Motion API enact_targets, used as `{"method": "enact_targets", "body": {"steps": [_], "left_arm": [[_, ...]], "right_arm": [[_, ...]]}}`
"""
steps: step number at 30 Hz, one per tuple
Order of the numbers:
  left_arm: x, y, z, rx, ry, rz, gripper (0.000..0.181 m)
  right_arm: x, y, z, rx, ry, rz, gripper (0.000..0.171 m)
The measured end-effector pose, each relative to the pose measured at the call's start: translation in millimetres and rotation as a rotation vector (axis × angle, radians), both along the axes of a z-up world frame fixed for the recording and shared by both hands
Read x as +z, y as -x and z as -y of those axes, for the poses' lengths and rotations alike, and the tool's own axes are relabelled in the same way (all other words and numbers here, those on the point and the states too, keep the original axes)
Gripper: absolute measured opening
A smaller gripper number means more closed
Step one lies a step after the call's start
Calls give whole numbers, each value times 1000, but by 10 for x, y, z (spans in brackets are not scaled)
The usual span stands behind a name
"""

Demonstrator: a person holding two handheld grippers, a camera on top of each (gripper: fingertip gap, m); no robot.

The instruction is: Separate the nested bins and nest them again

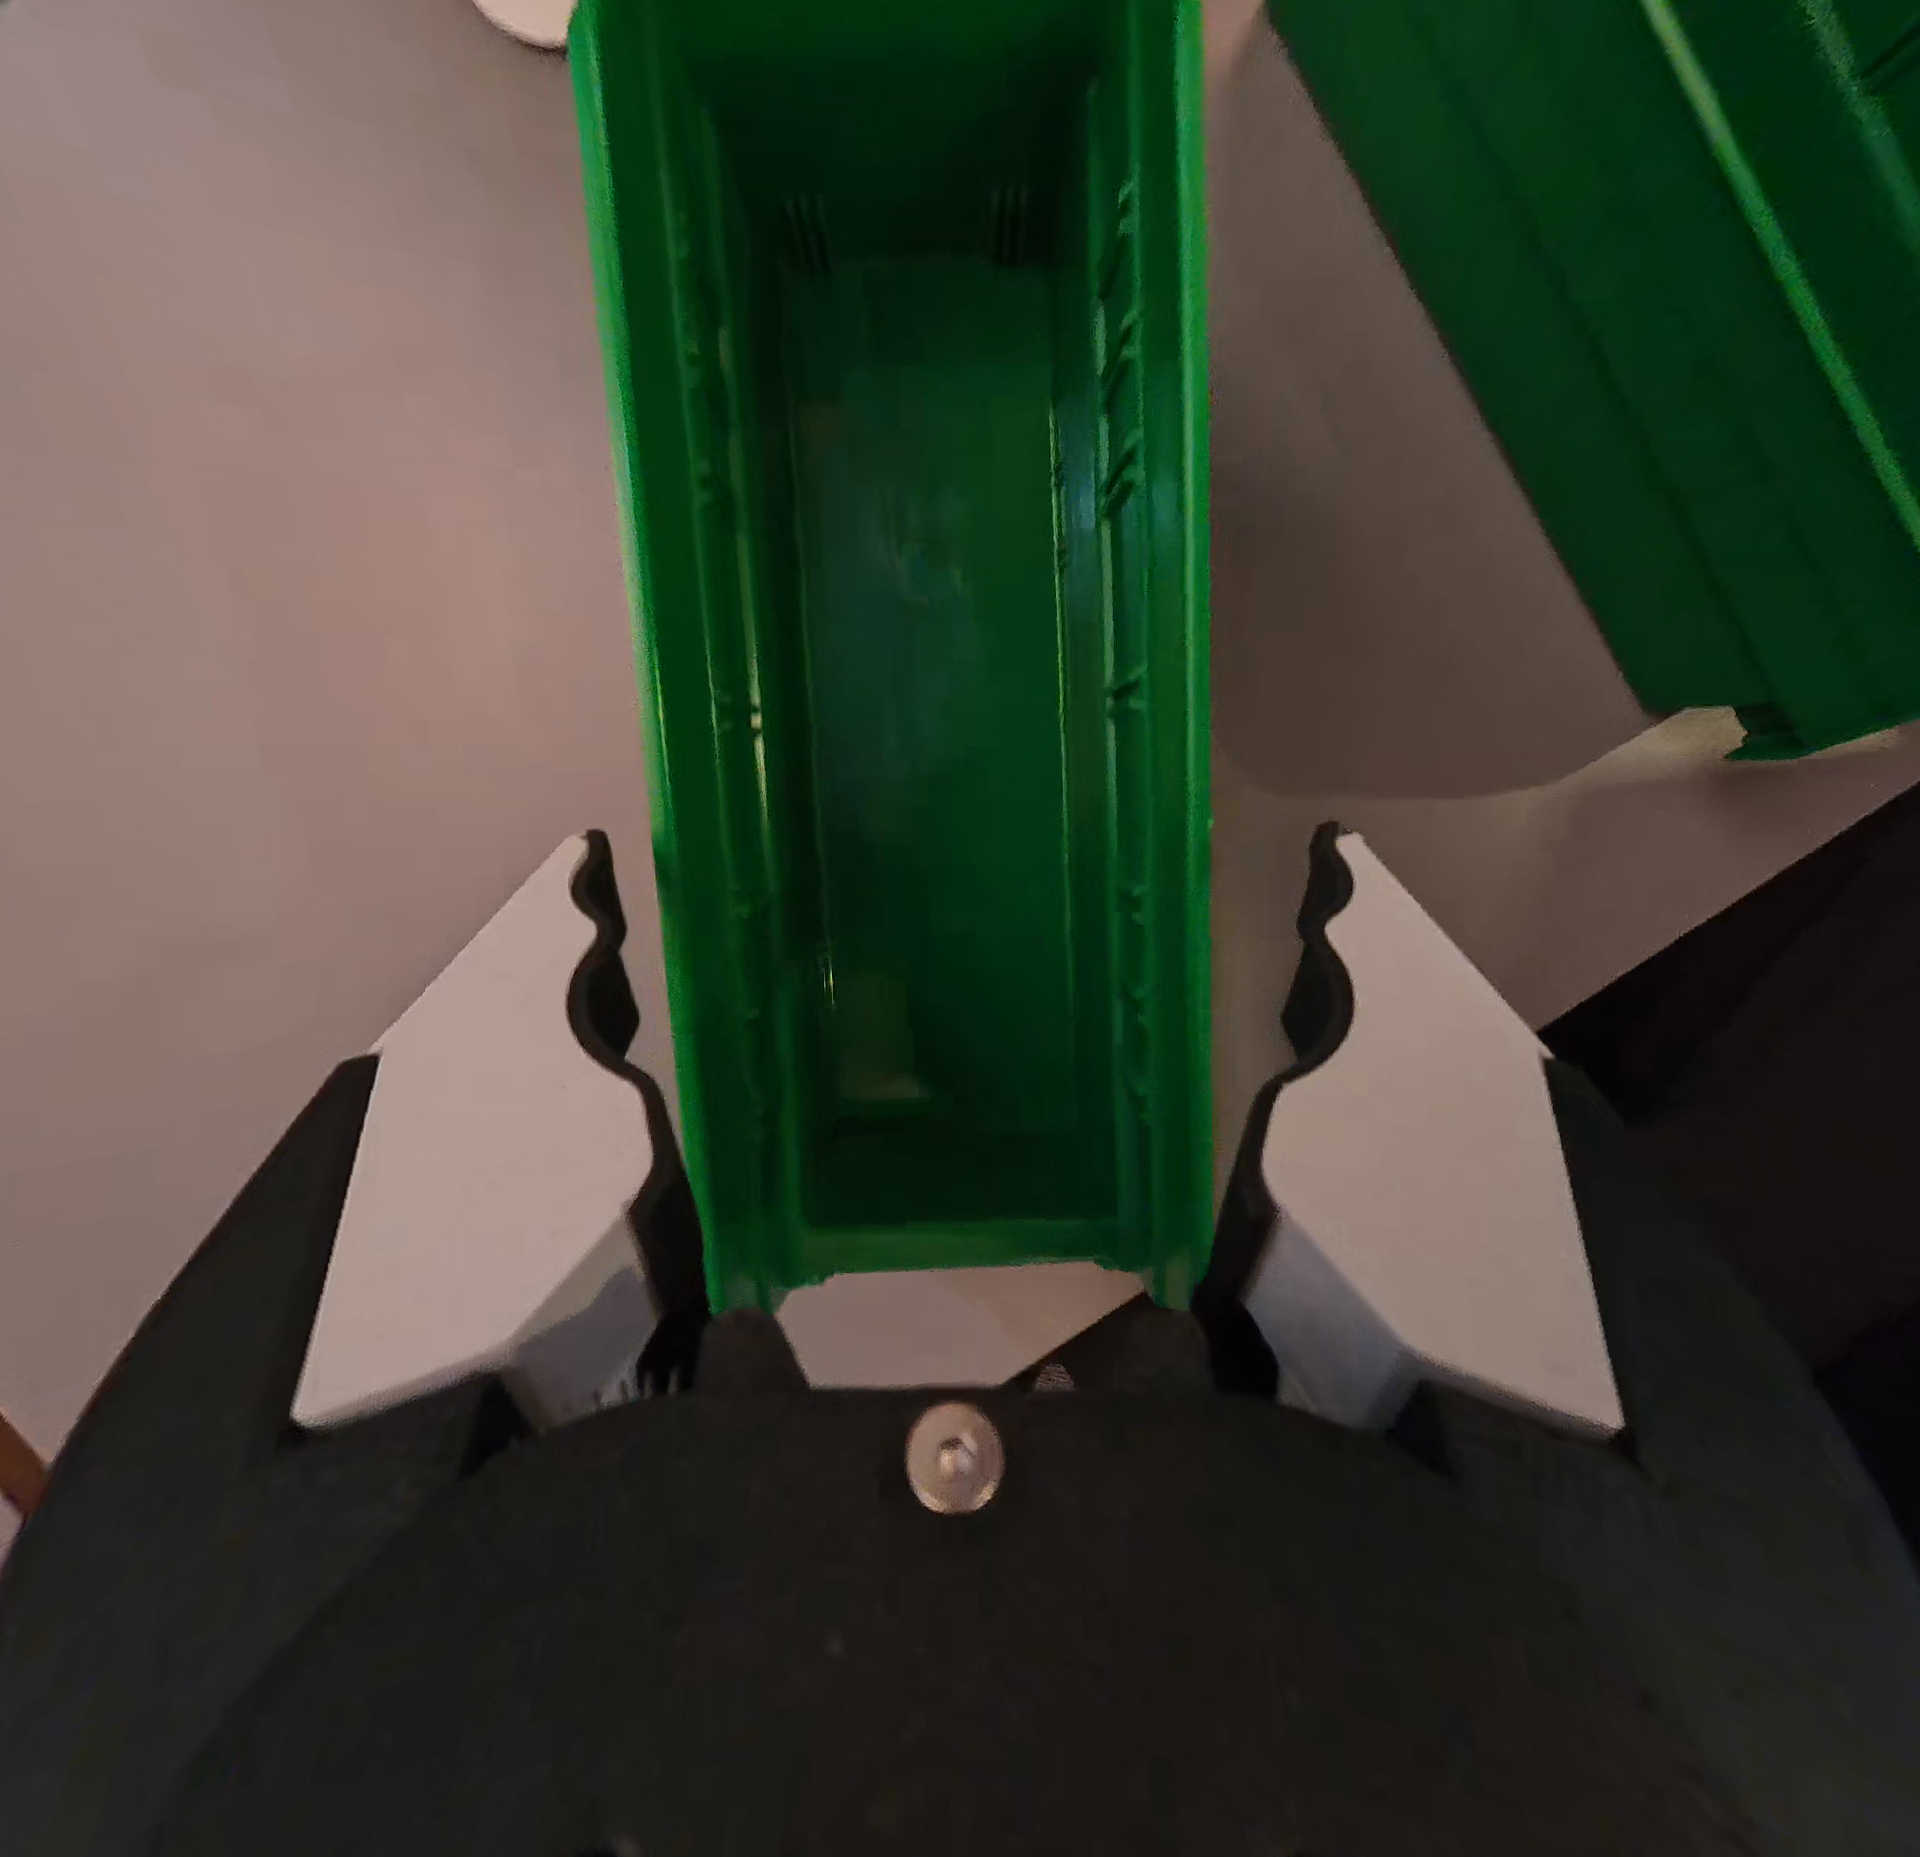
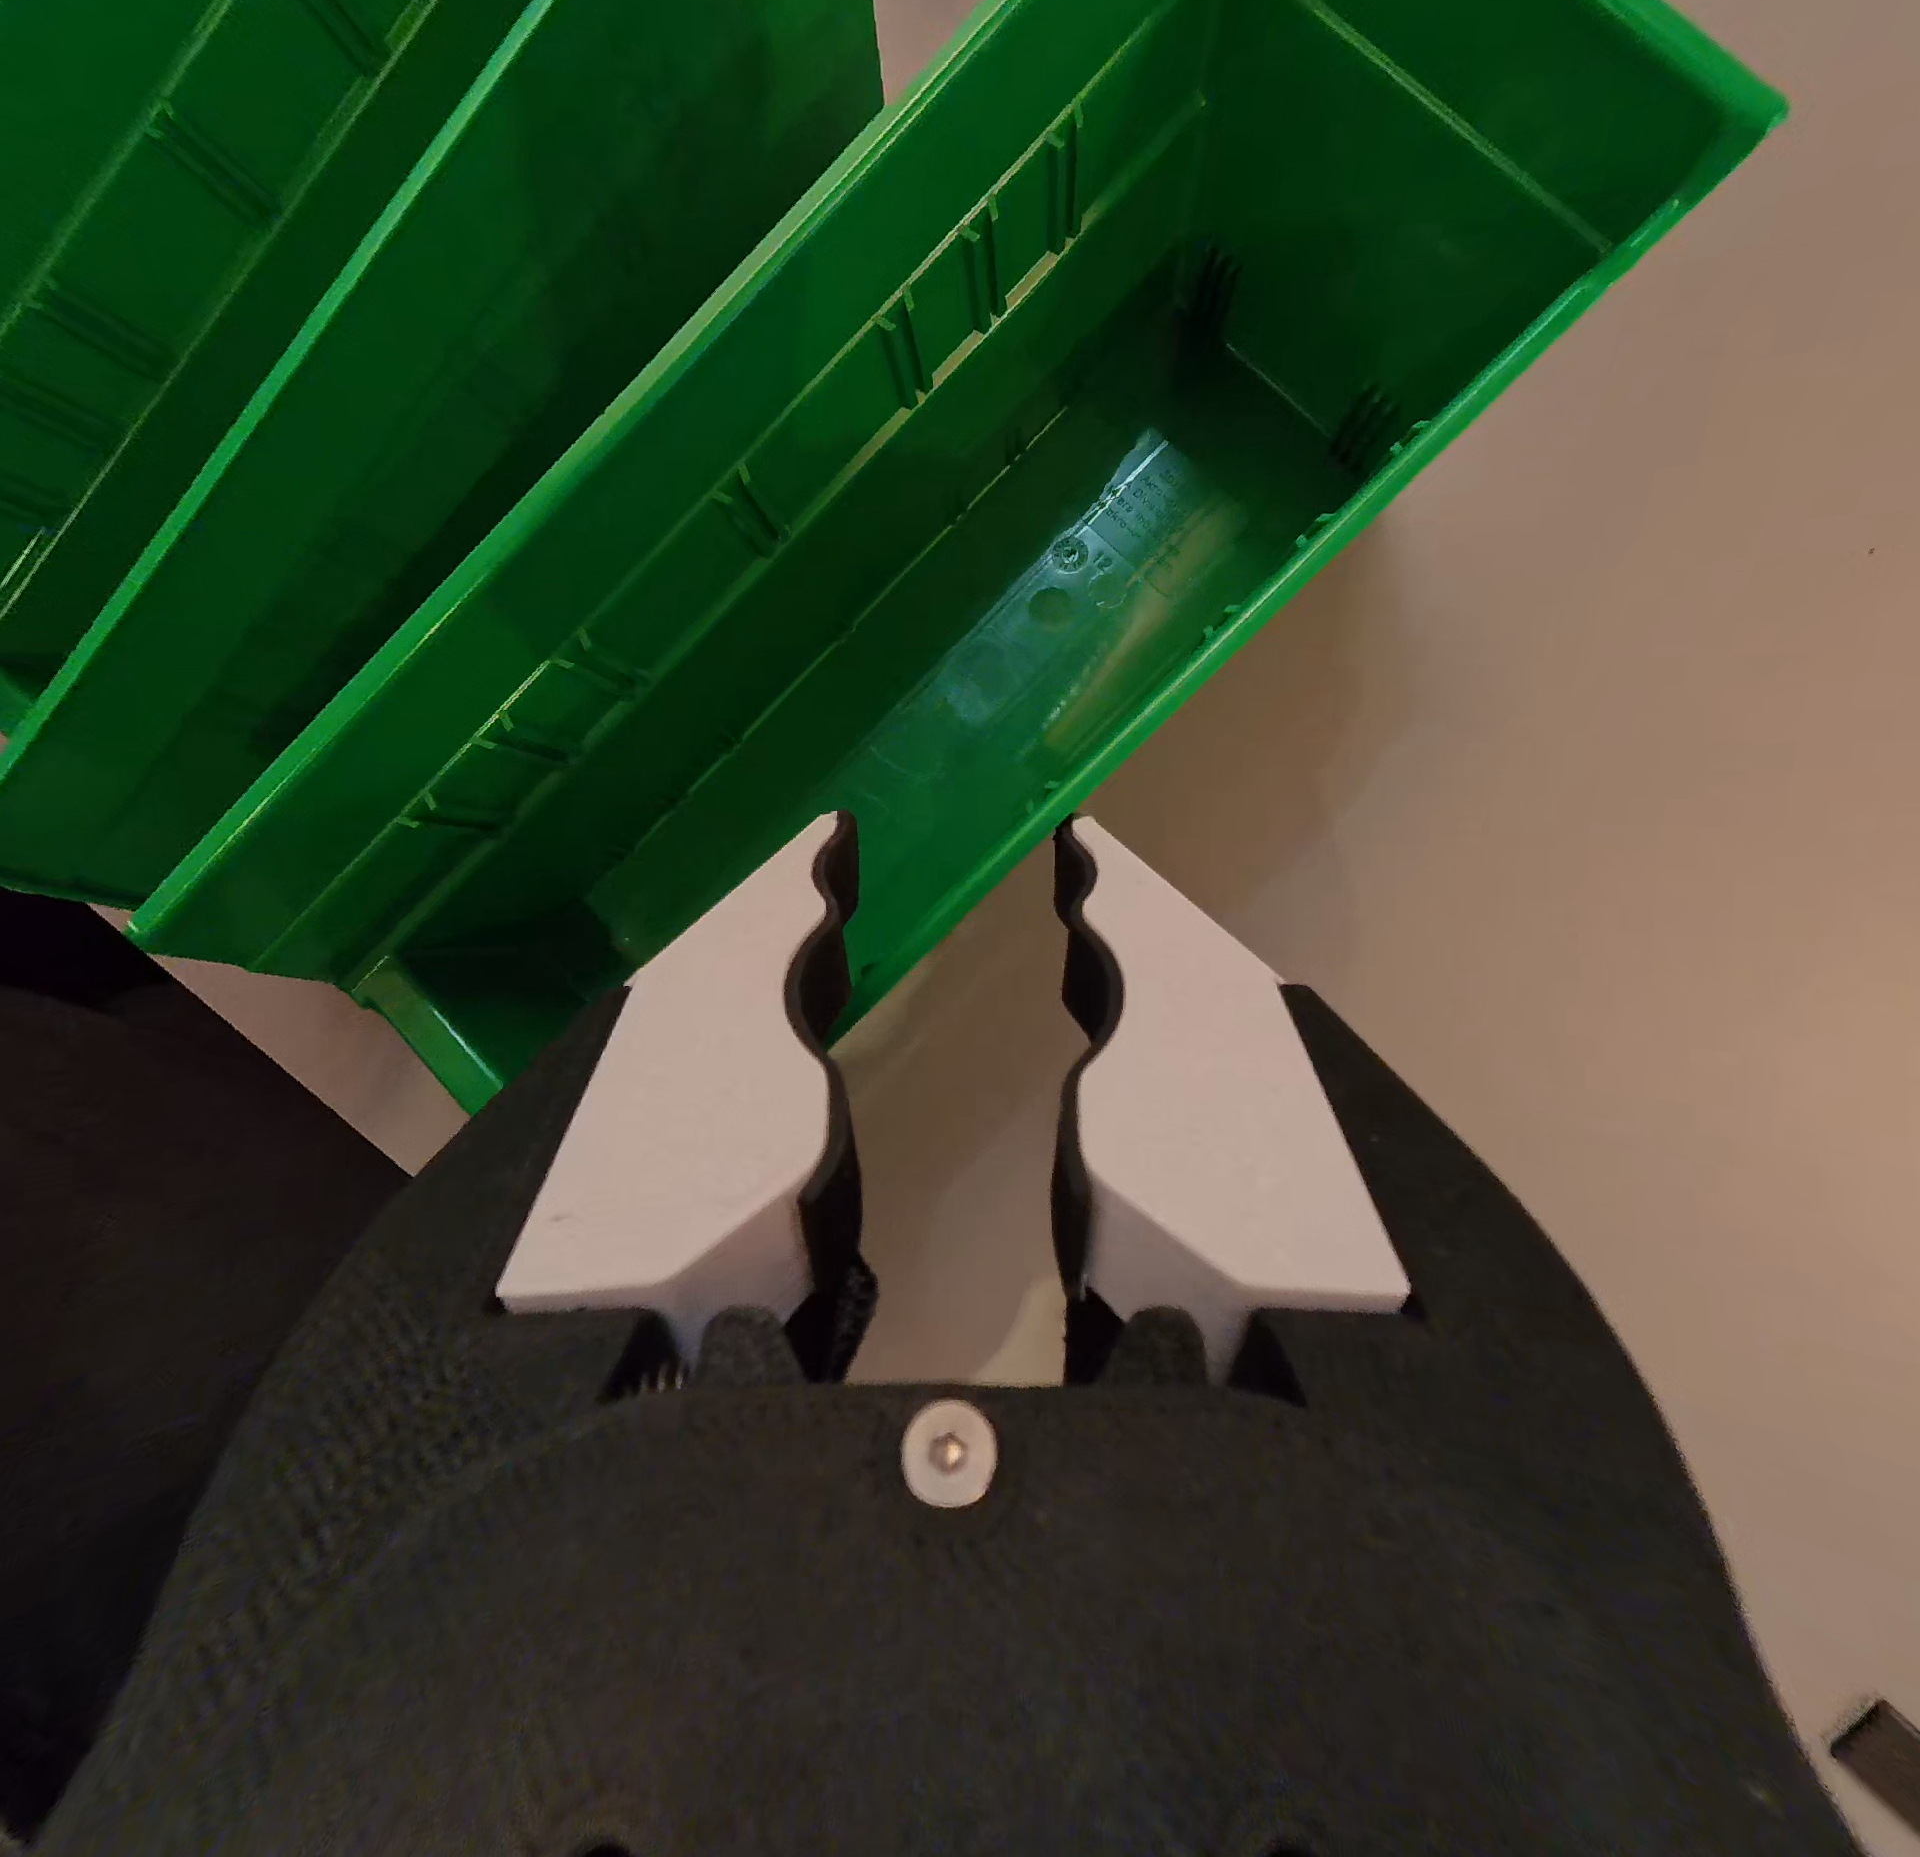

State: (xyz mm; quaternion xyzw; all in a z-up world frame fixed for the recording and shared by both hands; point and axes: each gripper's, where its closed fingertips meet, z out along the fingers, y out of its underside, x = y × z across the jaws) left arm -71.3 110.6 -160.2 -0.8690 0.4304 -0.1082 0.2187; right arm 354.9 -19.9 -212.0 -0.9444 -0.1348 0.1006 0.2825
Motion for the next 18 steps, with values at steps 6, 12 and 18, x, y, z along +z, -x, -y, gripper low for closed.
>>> {"method": "enact_targets", "body": {"steps": [6,12,18], "left_arm": [[-228,-253,-287,-19,55,-110,137],[-306,-317,-287,-45,124,-175,115],[-339,-348,-297,-63,158,-224,117]], "right_arm": [[0,10,-2,0,-2,3,36],[0,20,-6,2,-2,-14,36],[-3,39,-24,4,-4,-23,36]]}}
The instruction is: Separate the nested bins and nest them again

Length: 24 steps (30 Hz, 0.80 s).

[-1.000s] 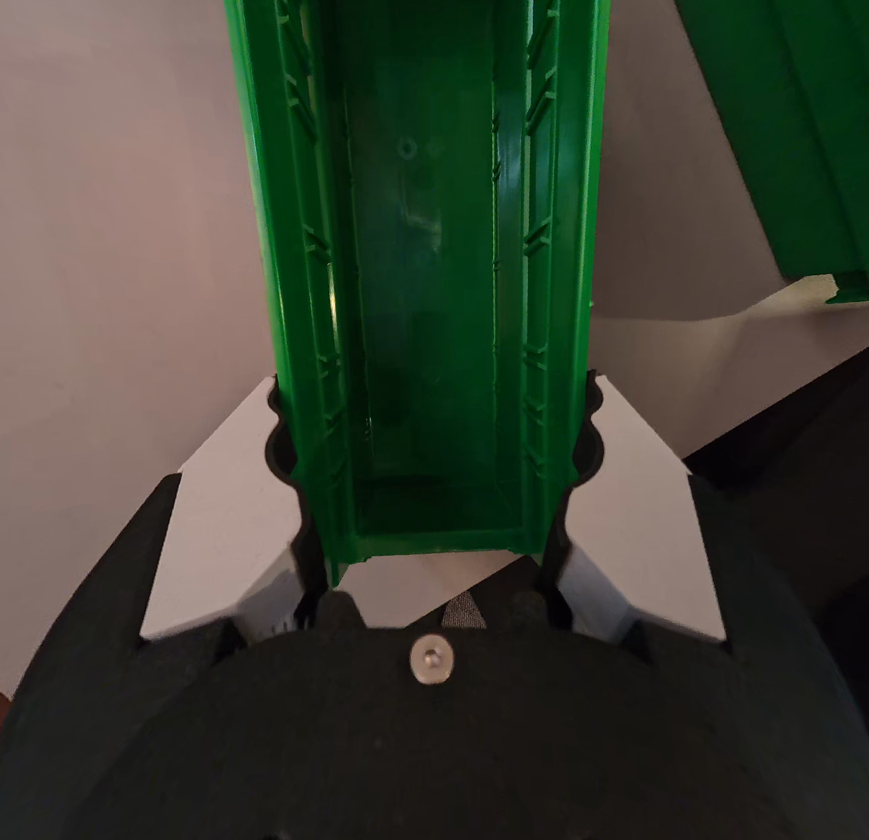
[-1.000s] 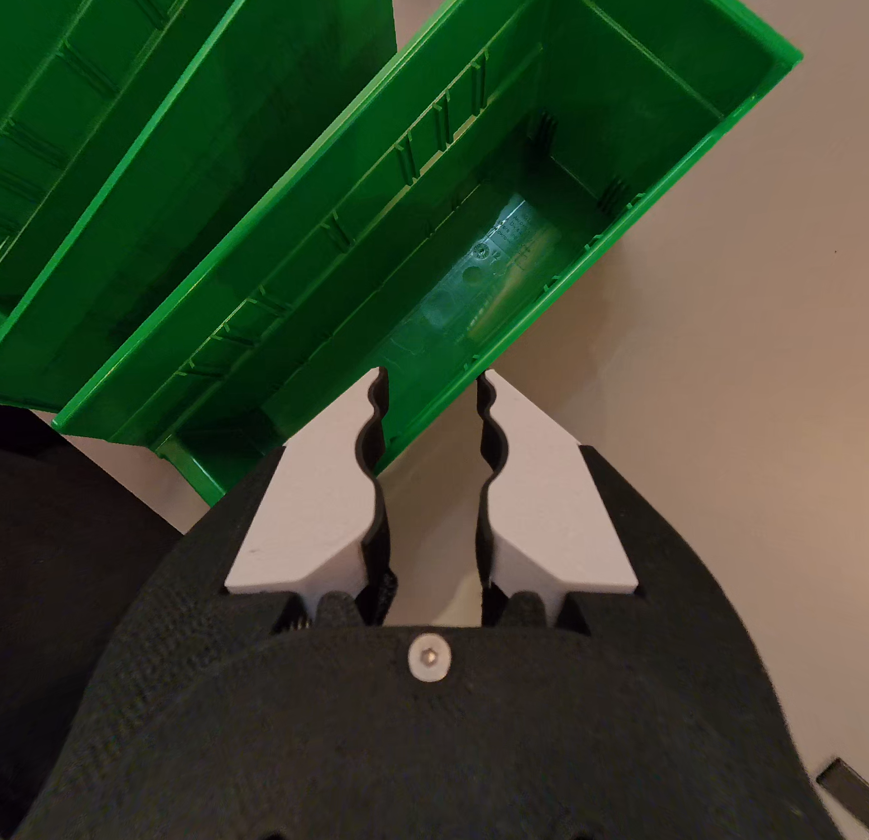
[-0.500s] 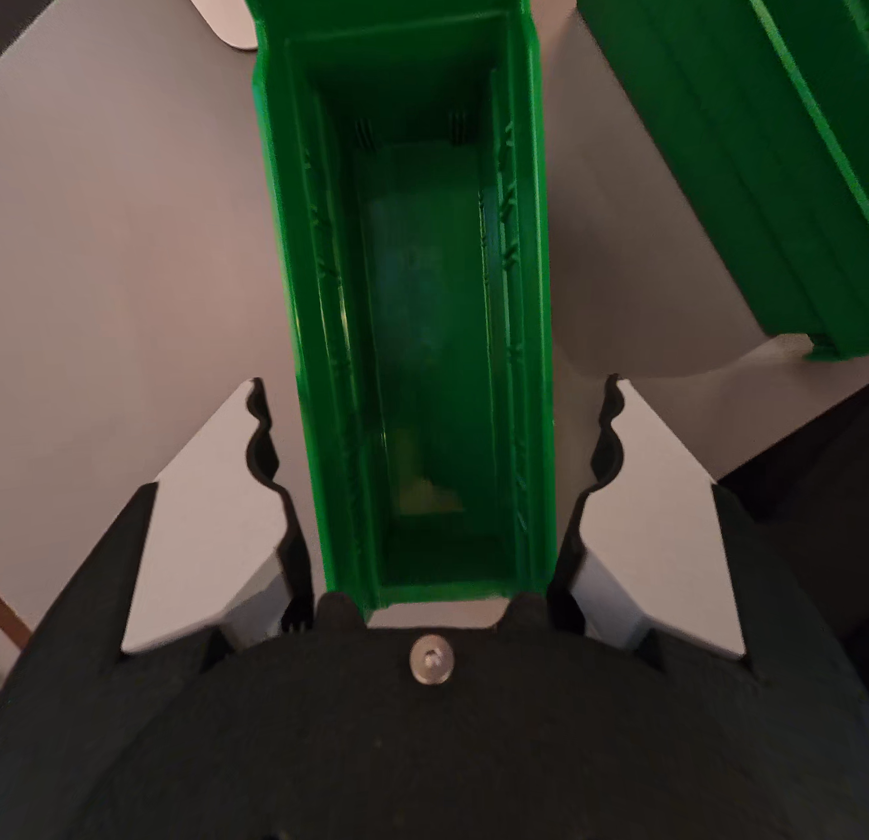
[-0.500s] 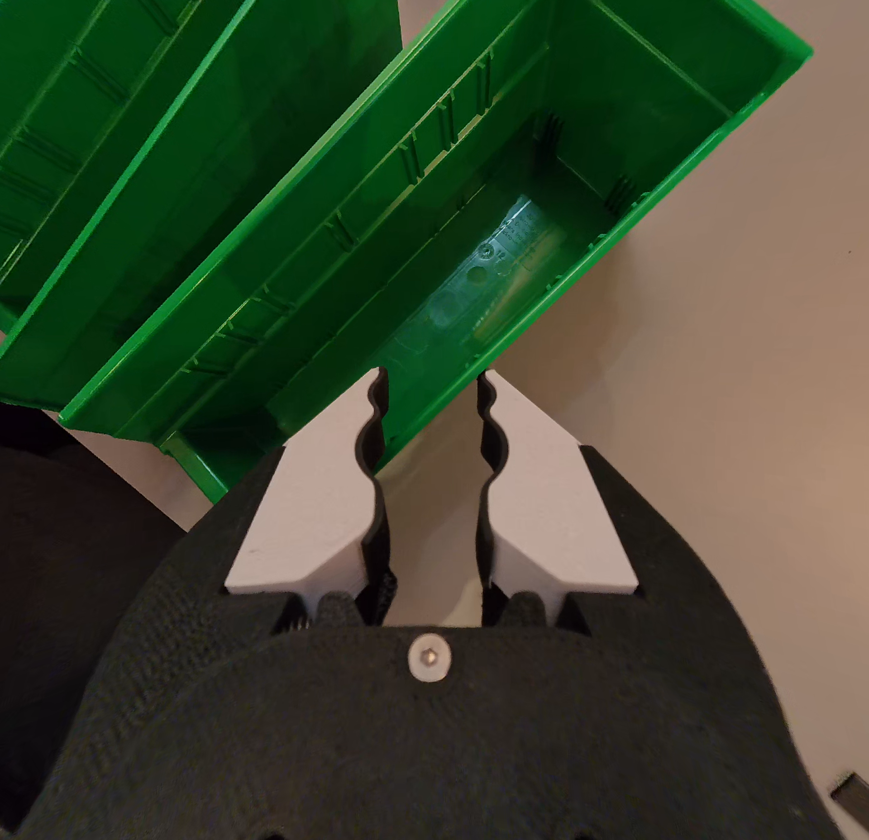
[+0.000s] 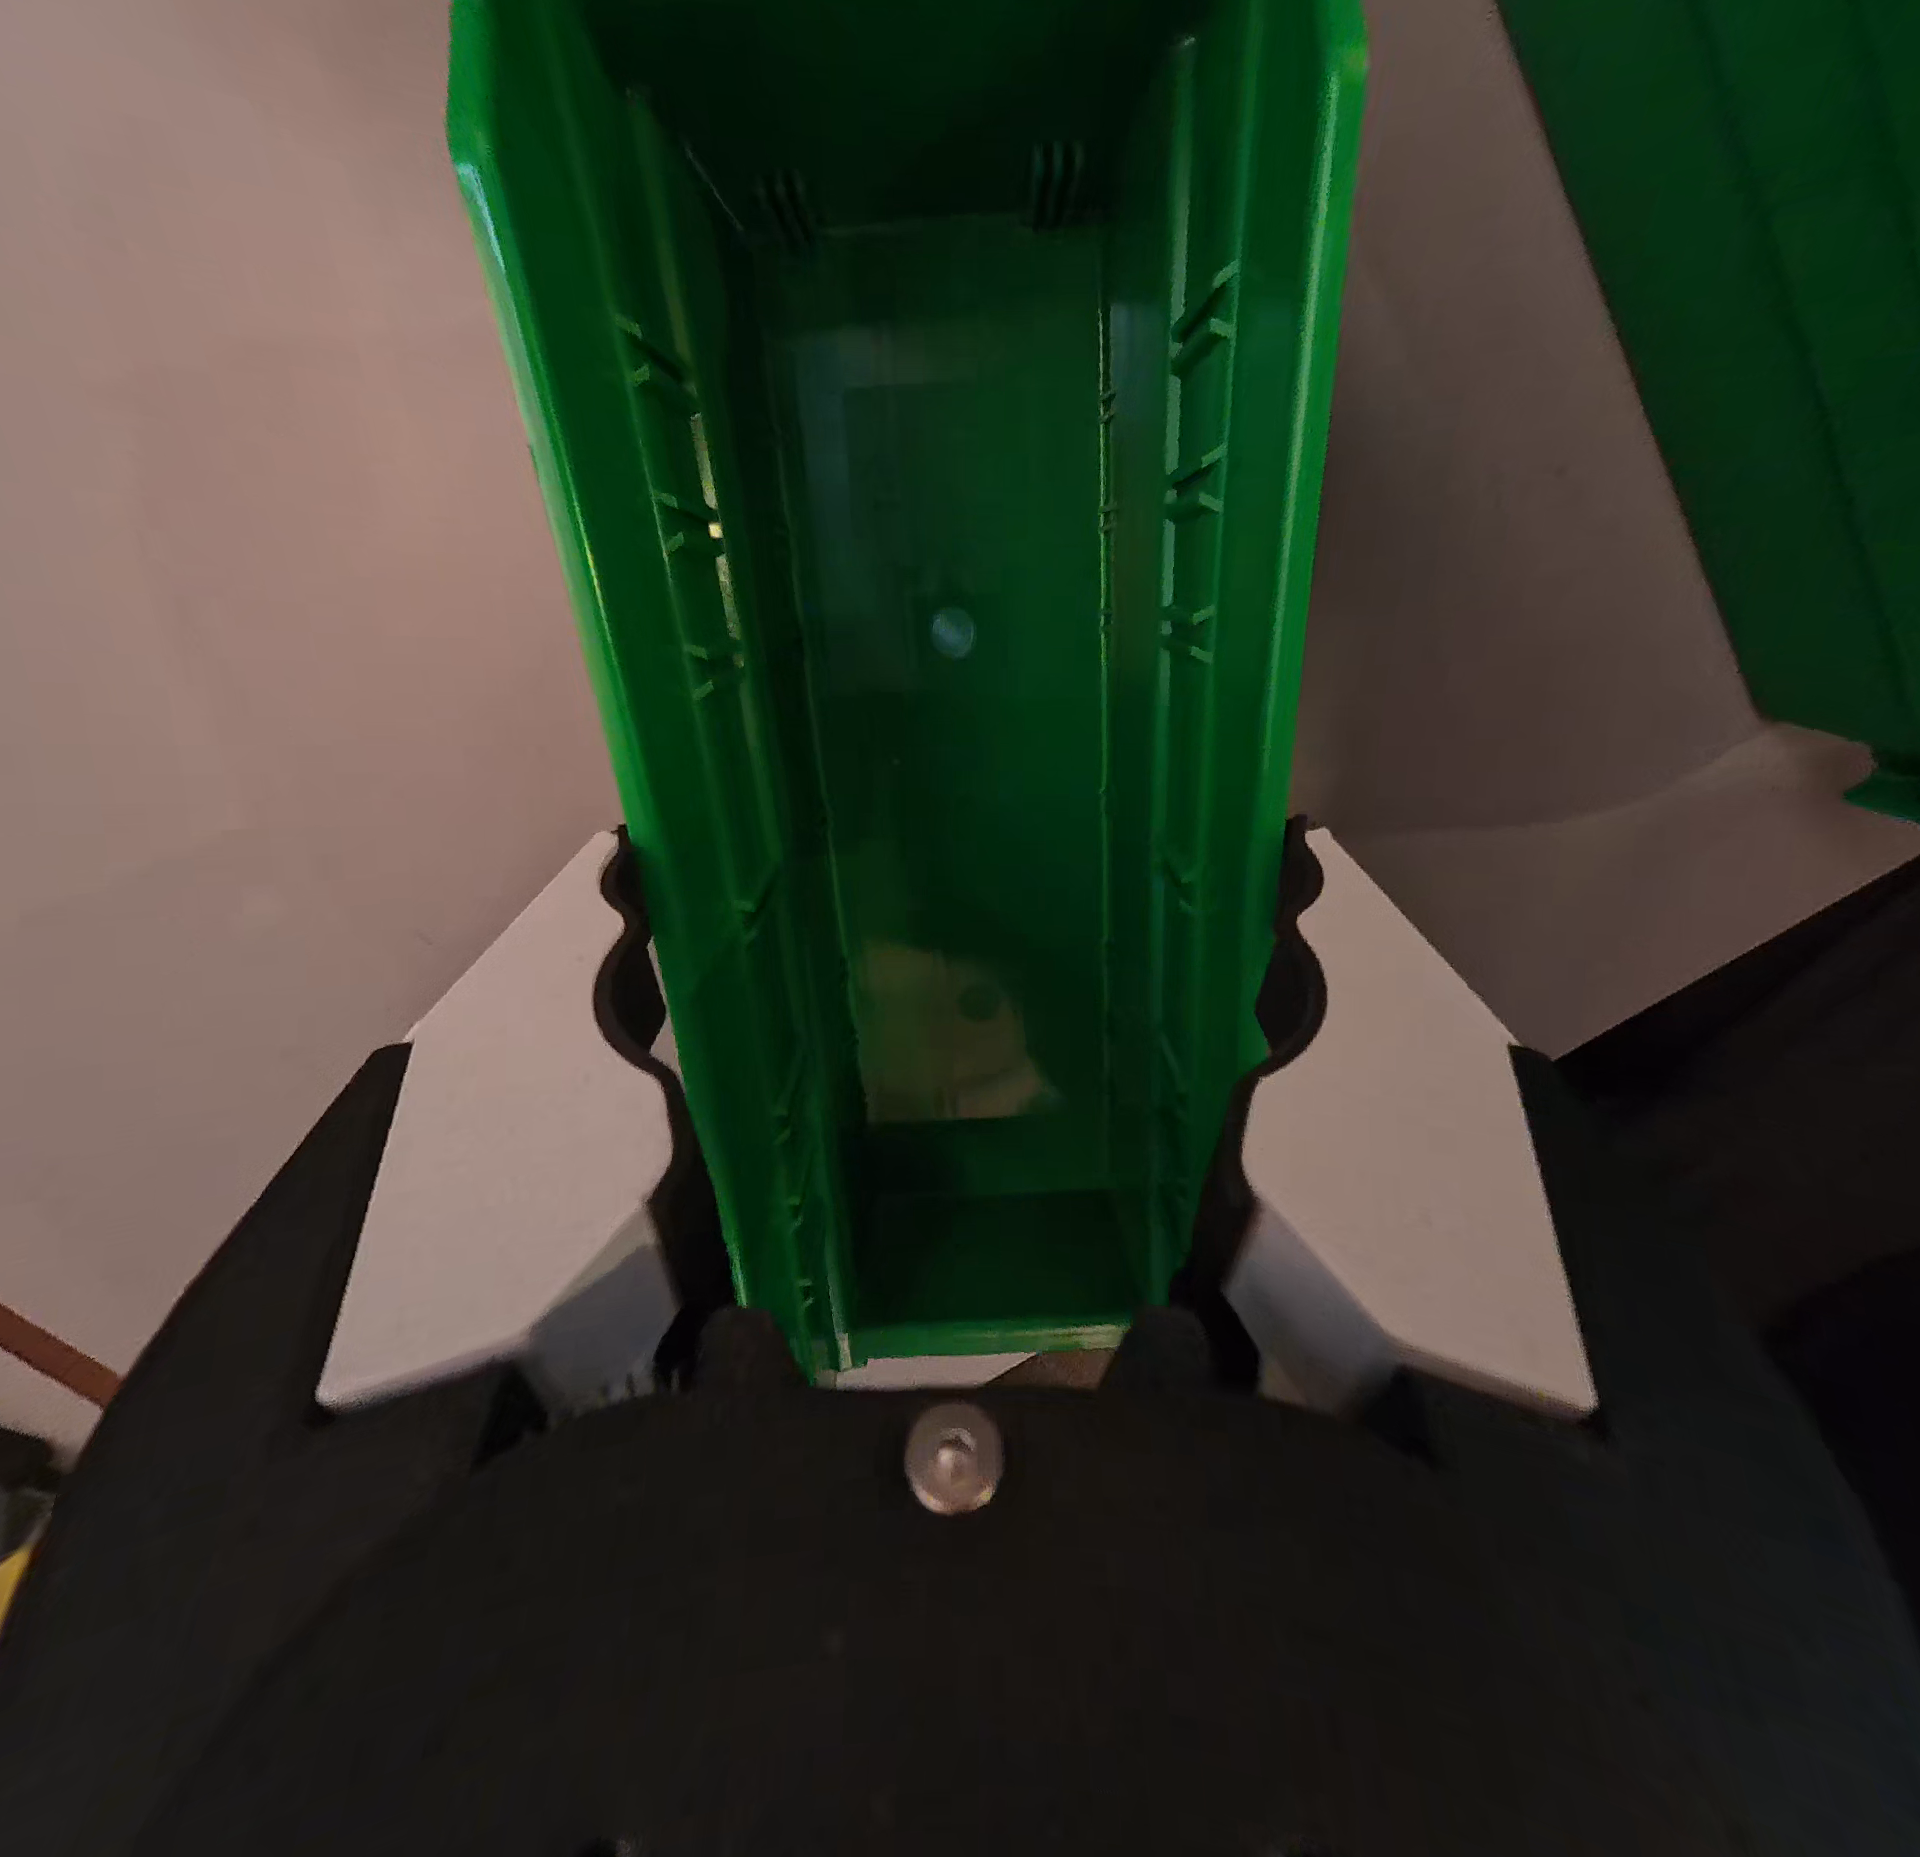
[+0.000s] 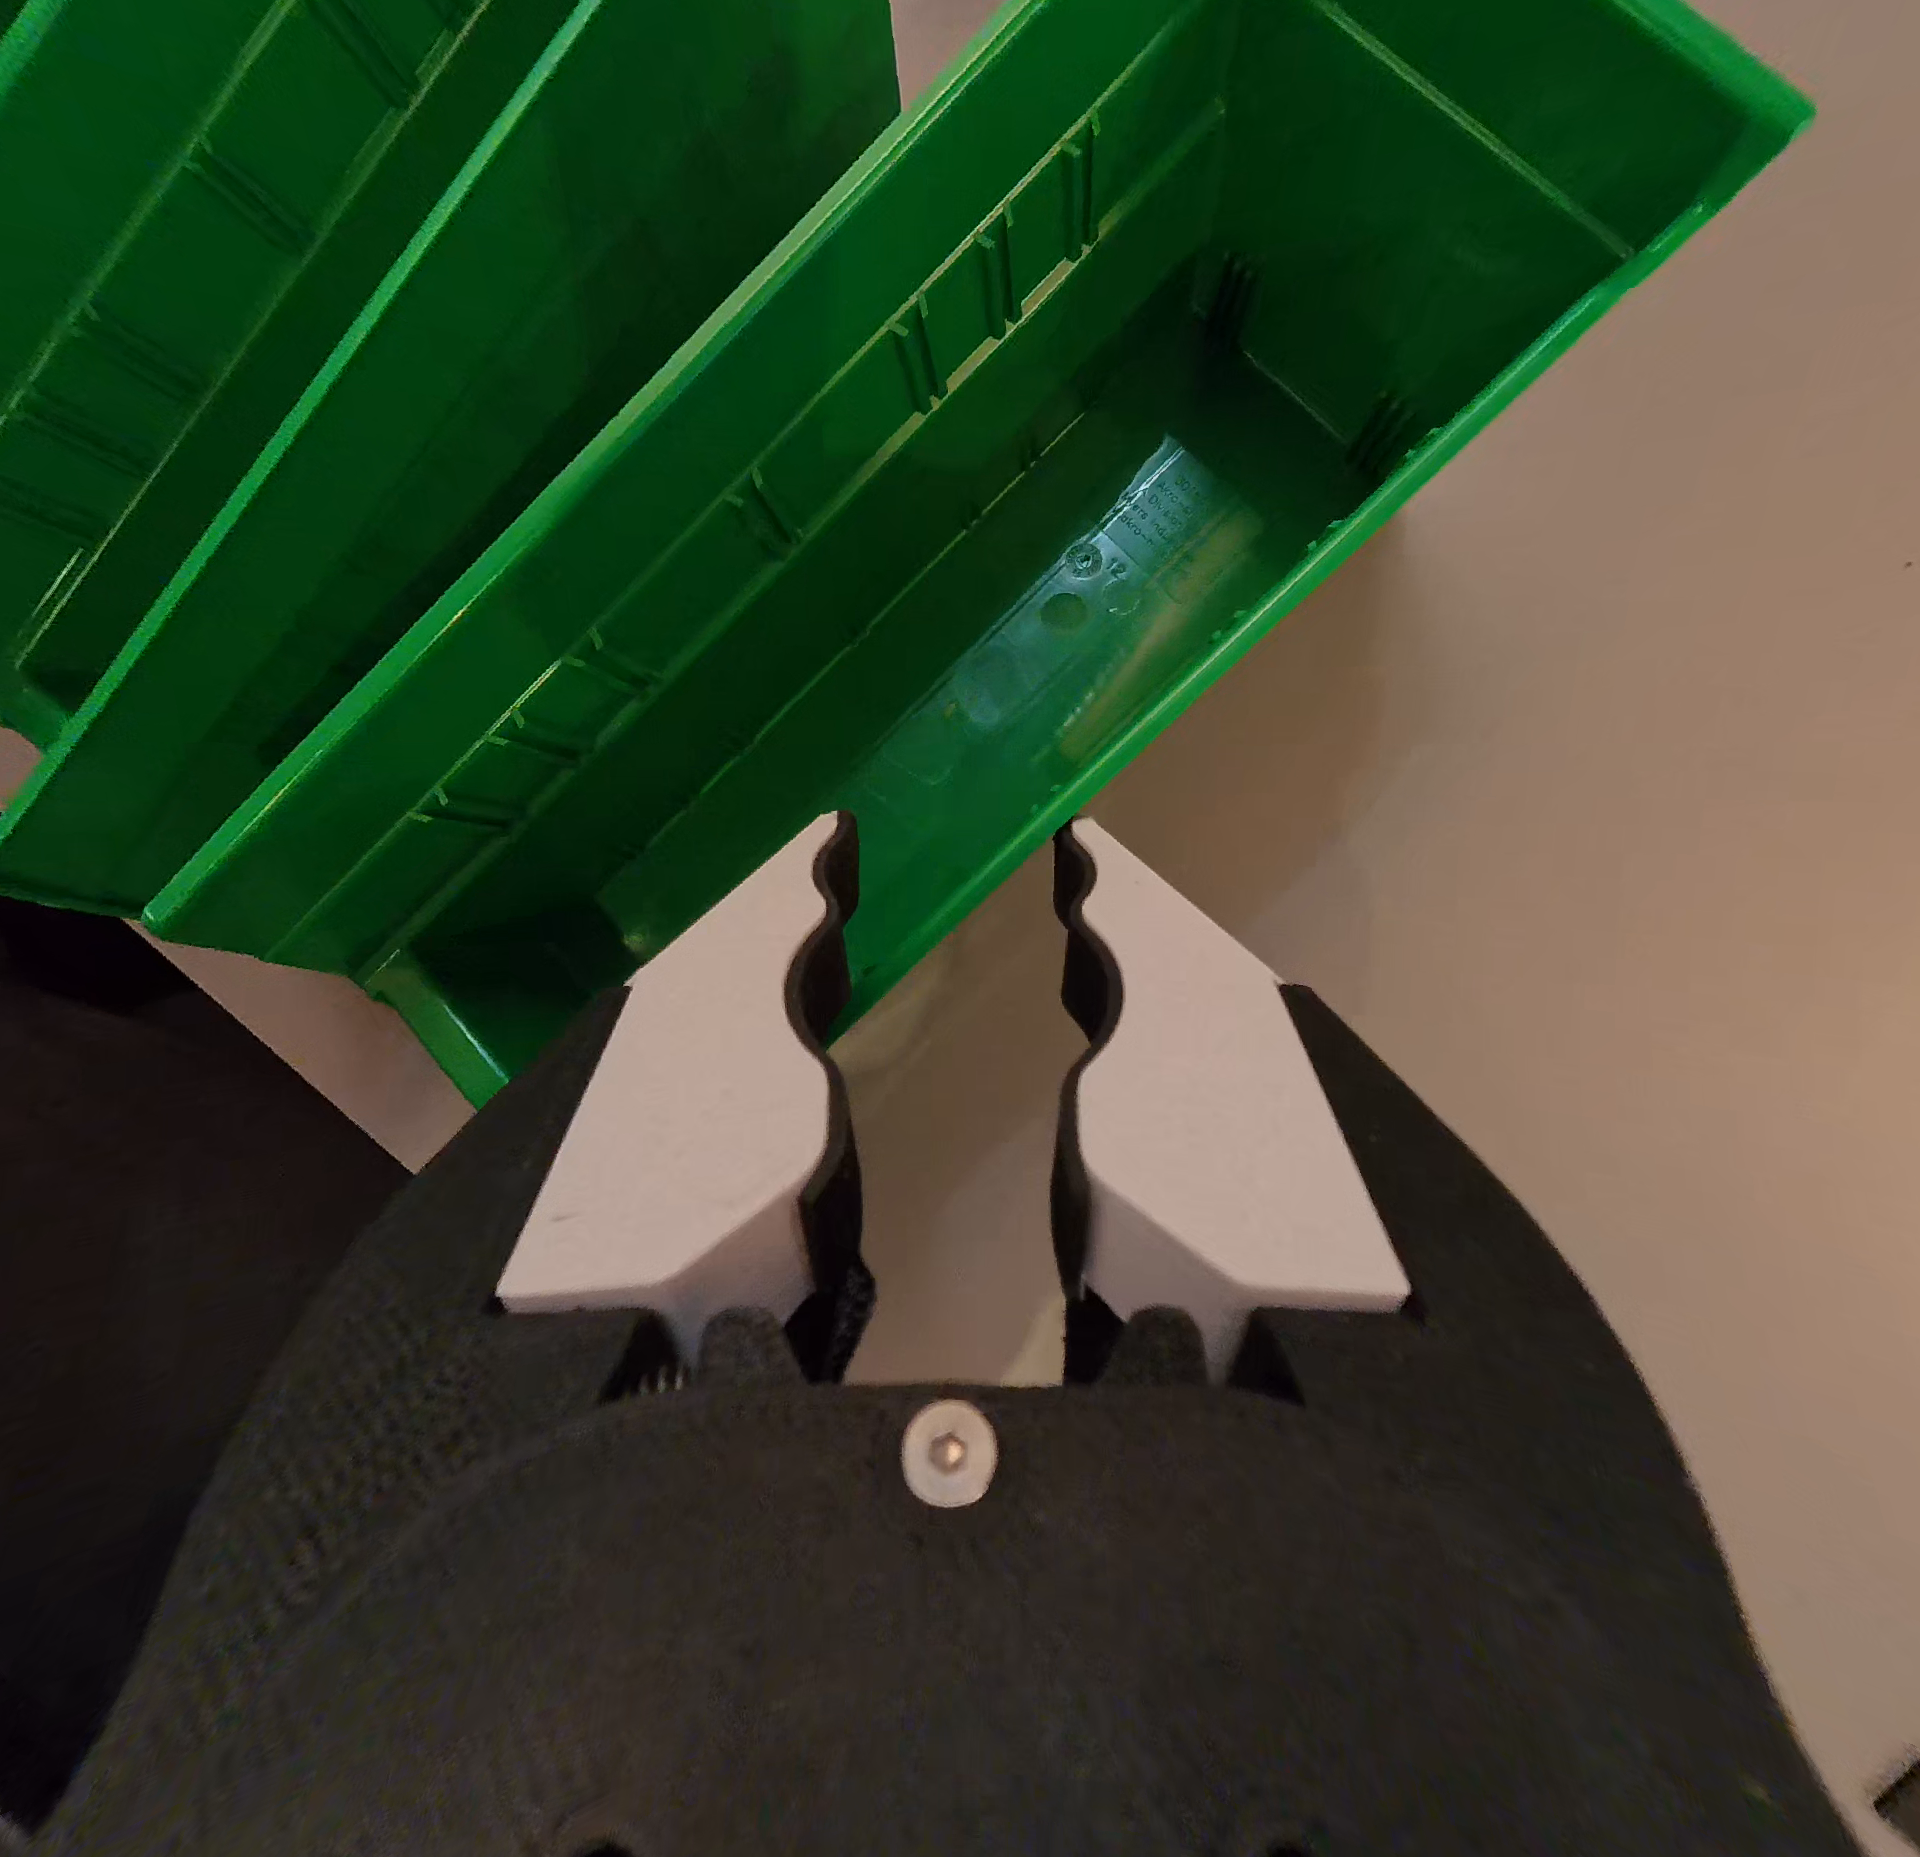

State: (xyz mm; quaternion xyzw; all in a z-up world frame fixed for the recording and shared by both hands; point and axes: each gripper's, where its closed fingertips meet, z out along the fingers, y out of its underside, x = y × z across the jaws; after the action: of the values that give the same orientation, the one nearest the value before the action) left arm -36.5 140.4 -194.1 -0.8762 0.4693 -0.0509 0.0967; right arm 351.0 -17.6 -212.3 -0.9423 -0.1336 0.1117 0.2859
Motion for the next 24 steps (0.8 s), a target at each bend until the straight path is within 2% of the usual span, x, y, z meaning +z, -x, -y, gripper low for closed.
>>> {"method": "enact_targets", "body": {"steps": [4,8,10,13,16,18,20,24], "left_arm": [[-50,-26,-21,0,-21,-28,119],[-62,-54,-43,16,-37,21,124],[16,-46,-71,55,-97,27,132],[439,-465,101,54,-182,219,140],[666,-1093,551,-20,-132,371,148],[605,-1551,887,-71,-57,430,155],[356,-1862,1126,-111,-1,374,158],[-78,-2194,1195,-103,-8,250,159]], "right_arm": [[-1,1,1,-2,0,2,36],[0,3,1,-2,-2,2,36],[-2,4,5,-1,-1,3,36],[-5,6,1,1,1,-1,37],[-6,19,-12,3,1,-1,37],[-6,32,-18,5,2,4,37],[-8,43,-18,8,1,7,36],[-28,20,22,8,11,18,37]]}}
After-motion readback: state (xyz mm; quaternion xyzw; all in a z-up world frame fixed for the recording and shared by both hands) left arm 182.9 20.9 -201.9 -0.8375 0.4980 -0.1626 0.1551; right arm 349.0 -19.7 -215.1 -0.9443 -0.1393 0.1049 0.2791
